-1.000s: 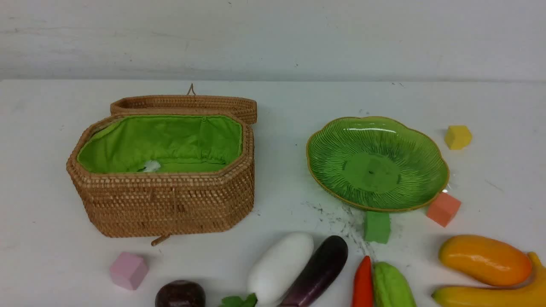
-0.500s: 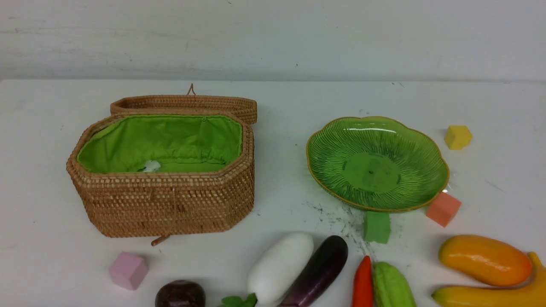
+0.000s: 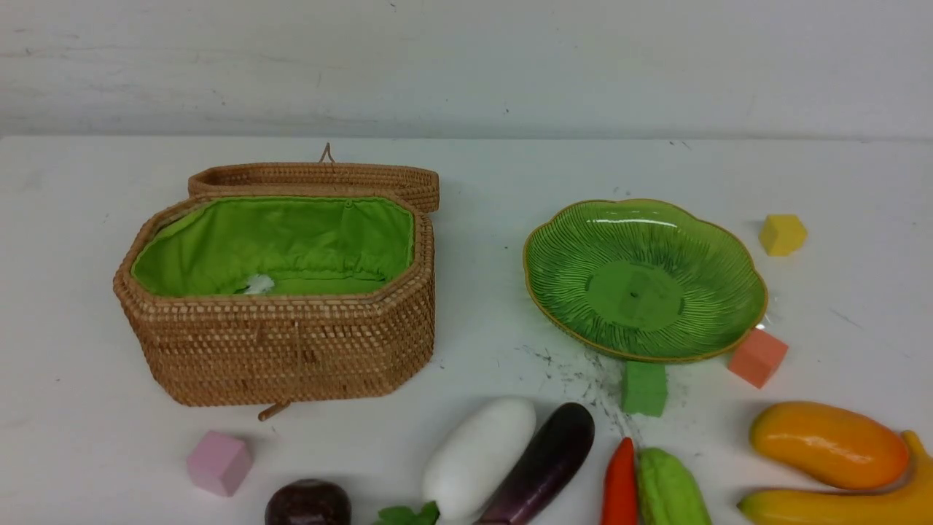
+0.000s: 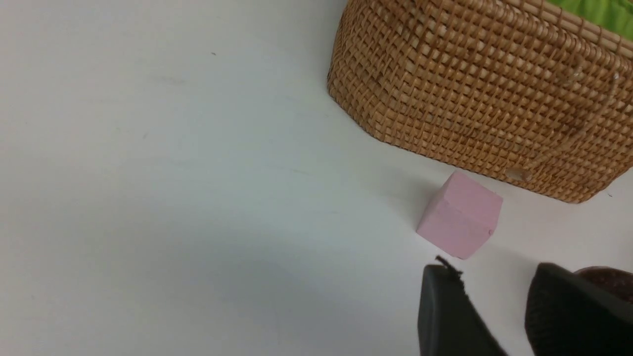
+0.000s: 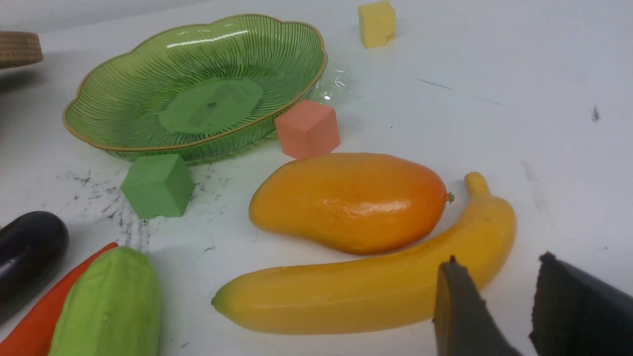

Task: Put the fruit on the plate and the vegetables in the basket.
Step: Grab a mangosteen with your left arm and put it on the plate on the right

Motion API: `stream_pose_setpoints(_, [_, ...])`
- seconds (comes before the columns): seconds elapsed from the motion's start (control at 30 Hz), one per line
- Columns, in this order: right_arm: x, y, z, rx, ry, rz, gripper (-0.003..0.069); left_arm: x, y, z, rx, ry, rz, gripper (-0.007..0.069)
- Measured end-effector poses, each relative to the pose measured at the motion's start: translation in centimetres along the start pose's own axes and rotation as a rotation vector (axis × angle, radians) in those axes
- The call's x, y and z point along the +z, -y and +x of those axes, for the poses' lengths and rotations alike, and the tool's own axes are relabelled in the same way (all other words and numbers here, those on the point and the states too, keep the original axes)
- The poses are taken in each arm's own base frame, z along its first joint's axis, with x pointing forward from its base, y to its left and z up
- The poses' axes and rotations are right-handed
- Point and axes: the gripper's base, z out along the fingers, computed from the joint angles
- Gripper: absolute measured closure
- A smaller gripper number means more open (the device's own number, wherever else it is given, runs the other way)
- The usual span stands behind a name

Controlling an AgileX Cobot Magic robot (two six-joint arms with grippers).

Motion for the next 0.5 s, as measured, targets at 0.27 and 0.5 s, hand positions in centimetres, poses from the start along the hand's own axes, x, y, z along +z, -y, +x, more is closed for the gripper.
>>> stream_pose_setpoints(0.27, [0.00,0.00,0.00,0.000,0.000,0.000,0.0417,-0.03,-0.63,-0.47,0.311,0.041,-0.077,0.0386])
stream_pose_setpoints(0.5, [0.00,0.00,0.00,0.000,0.000,0.000,0.0417,-0.06,-0.80,-0.64,0.380,0.052,-0.100,0.0386])
